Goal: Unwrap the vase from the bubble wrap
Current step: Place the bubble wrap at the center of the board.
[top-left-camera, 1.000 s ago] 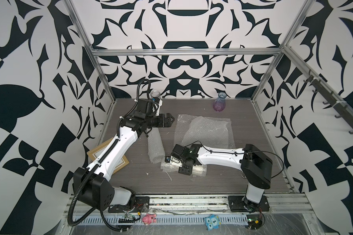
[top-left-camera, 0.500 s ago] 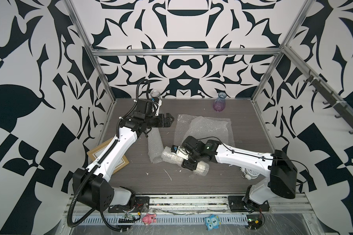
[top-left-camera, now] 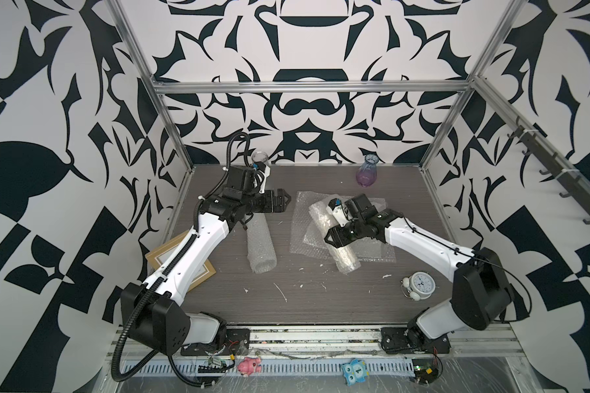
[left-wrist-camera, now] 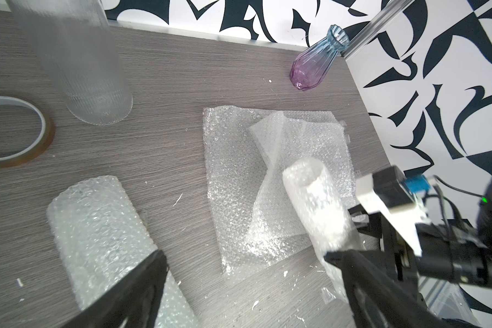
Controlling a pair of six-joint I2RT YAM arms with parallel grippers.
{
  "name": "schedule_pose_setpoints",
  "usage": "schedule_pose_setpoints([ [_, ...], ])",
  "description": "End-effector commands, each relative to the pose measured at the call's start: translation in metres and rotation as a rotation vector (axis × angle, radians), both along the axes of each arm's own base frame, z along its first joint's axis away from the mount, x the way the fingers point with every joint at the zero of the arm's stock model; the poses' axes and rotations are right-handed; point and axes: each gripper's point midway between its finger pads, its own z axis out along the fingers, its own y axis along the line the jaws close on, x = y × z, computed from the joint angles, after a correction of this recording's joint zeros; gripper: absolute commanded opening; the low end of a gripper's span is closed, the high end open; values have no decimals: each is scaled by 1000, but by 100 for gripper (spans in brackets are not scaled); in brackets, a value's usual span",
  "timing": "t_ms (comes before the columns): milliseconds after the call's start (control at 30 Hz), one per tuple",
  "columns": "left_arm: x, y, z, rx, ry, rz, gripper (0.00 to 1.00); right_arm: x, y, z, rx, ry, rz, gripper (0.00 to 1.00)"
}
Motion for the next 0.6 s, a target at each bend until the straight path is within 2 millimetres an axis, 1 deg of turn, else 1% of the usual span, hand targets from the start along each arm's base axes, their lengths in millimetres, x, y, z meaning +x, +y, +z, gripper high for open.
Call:
schedule_pose_setpoints([
  [0, -2, 2, 4, -9, -15, -3, 99, 36, -5, 24, 109, 1, -173, 35],
  [133, -3, 0, 4, -14, -11, -9, 99, 57, -19, 23, 127, 32, -273, 34],
  [300, -3, 0, 5, -15, -14, -8, 99, 76, -24, 27, 184, 42, -339, 33],
  [500, -3, 0, 4, -13, -11, -9, 99, 91, -38, 38, 242, 4, -428, 34],
  [567, -3, 0, 4, -16, -8, -10, 99, 93, -41, 38, 253, 7, -439, 34],
])
